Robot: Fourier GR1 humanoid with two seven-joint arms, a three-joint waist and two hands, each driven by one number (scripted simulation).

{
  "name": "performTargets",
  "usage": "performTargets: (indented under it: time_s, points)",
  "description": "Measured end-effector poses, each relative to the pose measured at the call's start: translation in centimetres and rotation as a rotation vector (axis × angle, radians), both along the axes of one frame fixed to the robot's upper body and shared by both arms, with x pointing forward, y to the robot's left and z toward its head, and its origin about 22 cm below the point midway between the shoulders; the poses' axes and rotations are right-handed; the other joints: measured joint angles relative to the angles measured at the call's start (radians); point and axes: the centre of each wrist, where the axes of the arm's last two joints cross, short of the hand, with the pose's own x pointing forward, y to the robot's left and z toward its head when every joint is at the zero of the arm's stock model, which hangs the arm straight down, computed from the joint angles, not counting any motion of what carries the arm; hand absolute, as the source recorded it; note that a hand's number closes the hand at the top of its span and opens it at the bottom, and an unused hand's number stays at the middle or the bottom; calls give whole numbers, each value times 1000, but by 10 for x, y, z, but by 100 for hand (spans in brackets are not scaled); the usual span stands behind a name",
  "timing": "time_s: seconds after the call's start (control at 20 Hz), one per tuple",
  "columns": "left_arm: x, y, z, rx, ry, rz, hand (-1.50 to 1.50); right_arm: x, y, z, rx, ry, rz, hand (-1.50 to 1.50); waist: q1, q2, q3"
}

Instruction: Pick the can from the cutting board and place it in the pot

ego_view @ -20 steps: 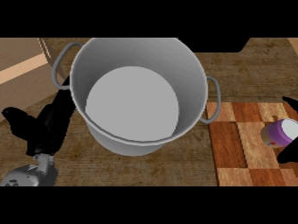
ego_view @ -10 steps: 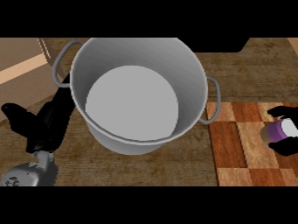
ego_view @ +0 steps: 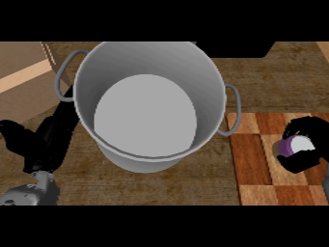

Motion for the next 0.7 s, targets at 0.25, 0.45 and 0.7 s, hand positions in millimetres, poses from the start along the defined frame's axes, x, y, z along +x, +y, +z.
performTargets:
  time_s: [0.25,0.45,0.7]
  points:
    - [1,2,0,3,1,8,0,-25,91,-13,92,-1,-108,150,-10,-12,-9]
    - [-1,-1,-1,3,10,2,0,-52,148,-9,130,-20,-150,150,-5,-13,-5]
    - [-1,-1,-2,2,14,17,0,-83,186,11,57,-167,-180,150,-13,-14,-4]
